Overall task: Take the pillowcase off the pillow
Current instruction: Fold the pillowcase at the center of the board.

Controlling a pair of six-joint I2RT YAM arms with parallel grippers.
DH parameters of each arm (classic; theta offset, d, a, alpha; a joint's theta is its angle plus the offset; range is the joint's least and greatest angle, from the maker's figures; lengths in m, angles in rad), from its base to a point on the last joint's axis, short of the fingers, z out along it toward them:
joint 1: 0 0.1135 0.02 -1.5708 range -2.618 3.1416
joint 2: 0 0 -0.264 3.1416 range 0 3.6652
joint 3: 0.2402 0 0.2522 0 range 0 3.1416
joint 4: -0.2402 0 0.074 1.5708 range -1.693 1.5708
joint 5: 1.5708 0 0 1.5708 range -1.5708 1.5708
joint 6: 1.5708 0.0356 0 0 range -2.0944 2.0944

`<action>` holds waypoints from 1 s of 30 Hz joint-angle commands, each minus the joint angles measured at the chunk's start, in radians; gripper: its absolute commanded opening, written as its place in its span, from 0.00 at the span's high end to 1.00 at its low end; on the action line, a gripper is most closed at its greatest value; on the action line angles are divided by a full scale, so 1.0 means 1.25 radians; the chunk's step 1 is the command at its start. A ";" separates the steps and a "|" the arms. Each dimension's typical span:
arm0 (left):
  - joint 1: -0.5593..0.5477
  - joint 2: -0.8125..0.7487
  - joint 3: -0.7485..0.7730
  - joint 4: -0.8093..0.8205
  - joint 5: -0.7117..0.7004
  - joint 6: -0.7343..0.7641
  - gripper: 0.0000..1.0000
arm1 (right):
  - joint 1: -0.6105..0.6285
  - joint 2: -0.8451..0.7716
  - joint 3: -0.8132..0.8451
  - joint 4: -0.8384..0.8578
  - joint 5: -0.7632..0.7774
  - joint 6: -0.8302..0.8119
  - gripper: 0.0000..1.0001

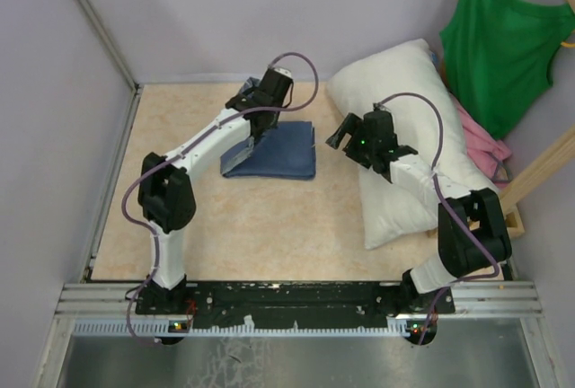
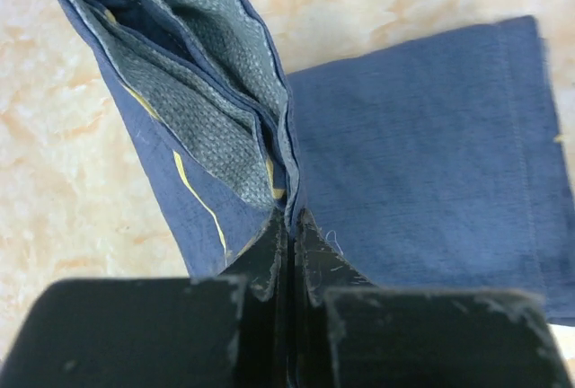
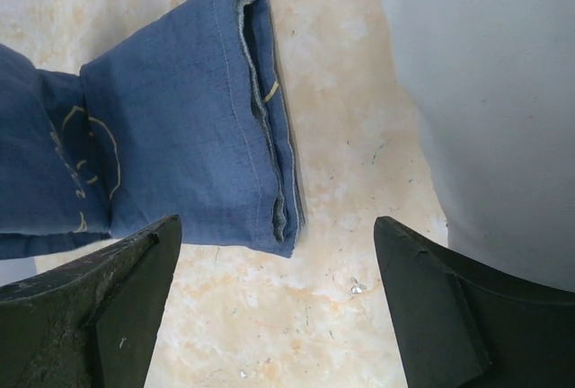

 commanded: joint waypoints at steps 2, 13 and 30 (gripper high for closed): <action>-0.060 0.052 0.087 -0.014 -0.012 0.041 1.00 | -0.026 -0.030 0.025 -0.028 0.053 0.010 0.11; -0.103 0.137 0.121 0.018 0.065 0.037 0.86 | -0.027 0.003 0.015 -0.020 0.047 0.011 0.10; 0.114 -0.179 -0.270 0.323 0.533 -0.103 0.11 | 0.049 0.063 0.070 0.062 0.035 -0.107 0.15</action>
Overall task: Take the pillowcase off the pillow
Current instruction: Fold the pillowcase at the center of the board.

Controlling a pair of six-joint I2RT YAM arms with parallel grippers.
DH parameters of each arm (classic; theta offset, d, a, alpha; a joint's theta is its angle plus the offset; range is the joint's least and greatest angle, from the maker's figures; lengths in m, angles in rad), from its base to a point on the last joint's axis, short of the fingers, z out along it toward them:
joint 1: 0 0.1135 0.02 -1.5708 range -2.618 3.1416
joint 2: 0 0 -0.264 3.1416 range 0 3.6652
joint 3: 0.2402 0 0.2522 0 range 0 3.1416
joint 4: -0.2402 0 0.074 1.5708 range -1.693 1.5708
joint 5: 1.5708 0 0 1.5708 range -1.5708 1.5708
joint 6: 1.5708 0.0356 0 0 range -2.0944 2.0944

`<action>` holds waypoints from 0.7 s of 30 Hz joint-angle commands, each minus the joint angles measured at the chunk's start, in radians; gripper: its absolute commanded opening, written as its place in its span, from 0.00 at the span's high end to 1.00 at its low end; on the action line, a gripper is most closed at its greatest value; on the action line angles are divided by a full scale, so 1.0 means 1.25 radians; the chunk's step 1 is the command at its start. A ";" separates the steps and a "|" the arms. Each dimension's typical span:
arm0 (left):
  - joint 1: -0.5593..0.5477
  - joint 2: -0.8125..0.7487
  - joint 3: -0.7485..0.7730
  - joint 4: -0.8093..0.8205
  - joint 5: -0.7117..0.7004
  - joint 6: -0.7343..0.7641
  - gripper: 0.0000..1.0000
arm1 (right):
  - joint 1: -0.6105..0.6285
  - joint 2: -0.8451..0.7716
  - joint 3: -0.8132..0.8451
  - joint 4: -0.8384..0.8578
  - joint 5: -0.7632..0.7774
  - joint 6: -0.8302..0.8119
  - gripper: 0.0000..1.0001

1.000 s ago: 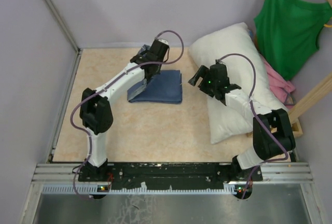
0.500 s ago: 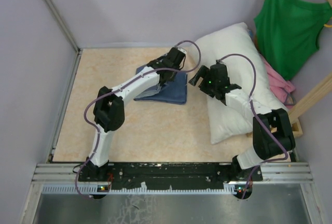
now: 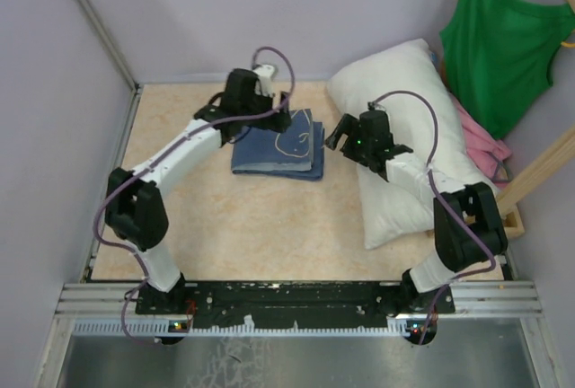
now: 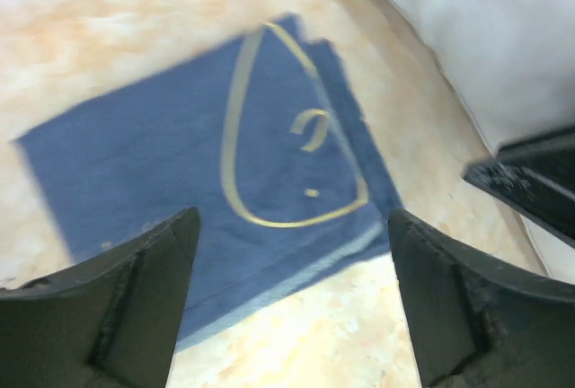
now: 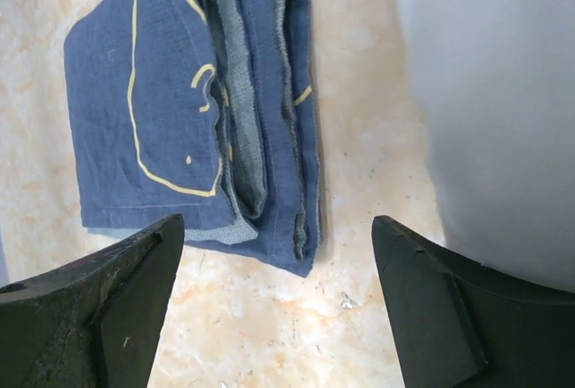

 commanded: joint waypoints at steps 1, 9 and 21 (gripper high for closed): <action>0.114 -0.057 -0.118 0.122 0.075 -0.054 0.20 | 0.063 0.065 0.104 0.016 0.057 -0.097 0.17; 0.130 -0.046 -0.222 0.125 0.003 -0.038 0.34 | 0.096 0.338 0.387 -0.085 0.028 -0.232 0.31; 0.155 -0.084 -0.319 0.161 0.025 -0.043 0.39 | 0.096 0.465 0.491 -0.117 0.013 -0.265 0.38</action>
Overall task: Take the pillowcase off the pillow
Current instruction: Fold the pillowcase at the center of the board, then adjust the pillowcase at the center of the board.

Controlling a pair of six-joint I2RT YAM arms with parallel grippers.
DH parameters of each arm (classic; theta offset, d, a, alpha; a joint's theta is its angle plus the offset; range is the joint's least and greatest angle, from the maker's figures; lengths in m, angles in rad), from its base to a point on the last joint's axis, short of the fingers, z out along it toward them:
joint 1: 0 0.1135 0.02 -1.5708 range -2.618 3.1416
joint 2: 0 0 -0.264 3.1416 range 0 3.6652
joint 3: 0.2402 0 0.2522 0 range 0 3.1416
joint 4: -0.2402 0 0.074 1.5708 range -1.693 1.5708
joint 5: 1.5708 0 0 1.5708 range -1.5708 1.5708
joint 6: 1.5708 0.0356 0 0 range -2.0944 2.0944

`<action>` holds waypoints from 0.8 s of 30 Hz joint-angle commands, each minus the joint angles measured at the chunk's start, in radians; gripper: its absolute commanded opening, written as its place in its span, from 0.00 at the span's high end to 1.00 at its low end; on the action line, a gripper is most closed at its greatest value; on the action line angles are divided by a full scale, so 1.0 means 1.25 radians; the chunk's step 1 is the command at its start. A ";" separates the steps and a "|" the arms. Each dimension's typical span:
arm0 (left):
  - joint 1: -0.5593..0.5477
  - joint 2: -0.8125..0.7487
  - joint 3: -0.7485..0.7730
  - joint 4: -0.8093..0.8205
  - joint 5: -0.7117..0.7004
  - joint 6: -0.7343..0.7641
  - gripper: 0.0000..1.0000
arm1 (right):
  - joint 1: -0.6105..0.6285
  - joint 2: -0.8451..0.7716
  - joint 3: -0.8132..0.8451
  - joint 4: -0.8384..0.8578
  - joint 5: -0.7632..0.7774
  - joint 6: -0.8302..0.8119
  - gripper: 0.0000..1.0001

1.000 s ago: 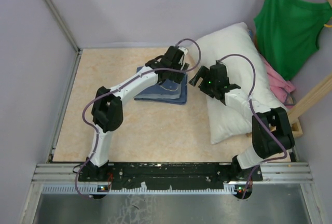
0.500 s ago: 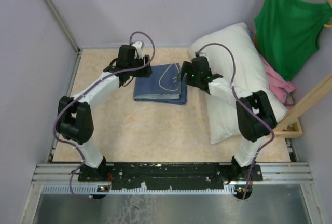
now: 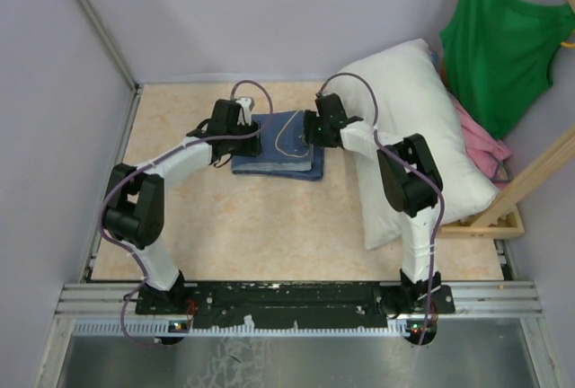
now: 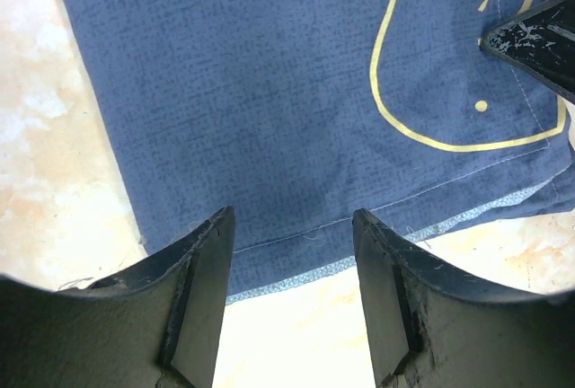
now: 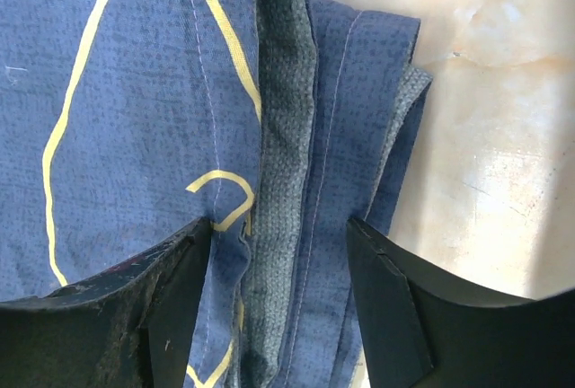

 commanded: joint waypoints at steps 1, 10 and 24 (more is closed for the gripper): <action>0.011 -0.034 -0.012 0.028 0.014 -0.001 0.39 | -0.001 0.017 0.057 0.016 -0.016 -0.022 0.39; 0.015 -0.017 -0.001 0.028 0.028 -0.002 0.39 | 0.013 0.004 0.068 0.001 -0.002 -0.066 0.43; 0.017 -0.006 -0.004 0.014 0.027 0.001 0.40 | 0.017 0.016 0.068 0.016 -0.081 -0.066 0.55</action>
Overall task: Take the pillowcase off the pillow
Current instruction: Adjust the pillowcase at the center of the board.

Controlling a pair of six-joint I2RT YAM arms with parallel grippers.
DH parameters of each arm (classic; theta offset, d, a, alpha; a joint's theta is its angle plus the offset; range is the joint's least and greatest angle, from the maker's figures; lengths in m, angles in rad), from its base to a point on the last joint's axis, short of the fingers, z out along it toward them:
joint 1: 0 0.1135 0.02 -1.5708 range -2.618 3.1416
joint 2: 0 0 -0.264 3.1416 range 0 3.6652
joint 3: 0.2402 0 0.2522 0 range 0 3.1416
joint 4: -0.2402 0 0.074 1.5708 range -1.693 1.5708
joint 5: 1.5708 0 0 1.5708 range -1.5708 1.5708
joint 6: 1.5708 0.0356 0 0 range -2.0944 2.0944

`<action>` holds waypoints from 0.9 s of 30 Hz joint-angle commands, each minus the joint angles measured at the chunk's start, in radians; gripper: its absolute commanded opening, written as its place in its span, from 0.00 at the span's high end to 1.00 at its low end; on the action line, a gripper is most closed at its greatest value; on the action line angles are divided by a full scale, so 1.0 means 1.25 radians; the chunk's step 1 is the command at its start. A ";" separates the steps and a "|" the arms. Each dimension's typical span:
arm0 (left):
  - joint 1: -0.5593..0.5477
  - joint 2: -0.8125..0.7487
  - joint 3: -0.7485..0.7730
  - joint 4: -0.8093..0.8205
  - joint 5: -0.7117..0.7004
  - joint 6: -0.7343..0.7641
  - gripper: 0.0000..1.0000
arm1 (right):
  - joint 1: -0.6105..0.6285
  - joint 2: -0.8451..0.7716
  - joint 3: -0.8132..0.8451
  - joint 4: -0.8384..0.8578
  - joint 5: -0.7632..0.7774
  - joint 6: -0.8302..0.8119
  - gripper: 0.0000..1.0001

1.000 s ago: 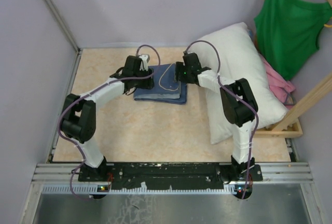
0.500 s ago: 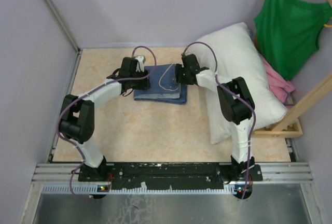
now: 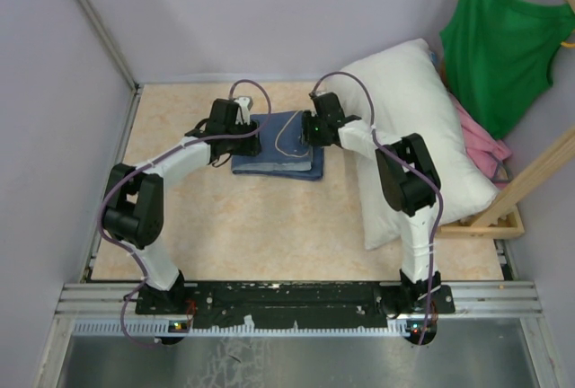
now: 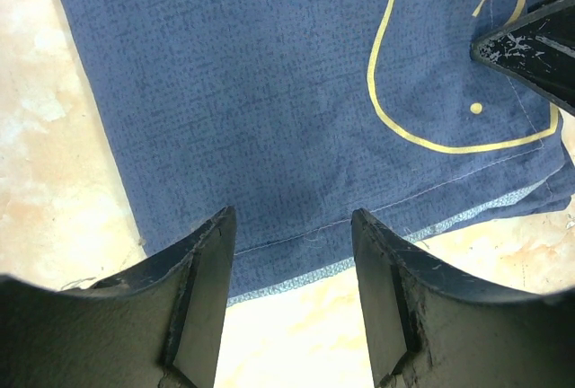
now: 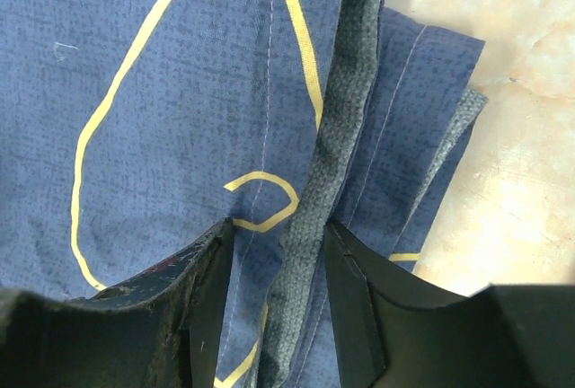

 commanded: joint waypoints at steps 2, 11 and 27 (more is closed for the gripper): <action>0.007 -0.004 0.000 0.004 0.004 0.003 0.40 | 0.007 -0.008 0.037 0.018 -0.029 0.002 0.60; 0.021 -0.043 0.001 -0.010 -0.009 0.005 0.40 | 0.006 -0.124 0.032 -0.035 -0.074 0.070 1.00; 0.026 -0.037 -0.002 -0.020 -0.046 0.006 0.39 | -0.067 -0.190 -0.203 0.009 -0.056 0.125 1.00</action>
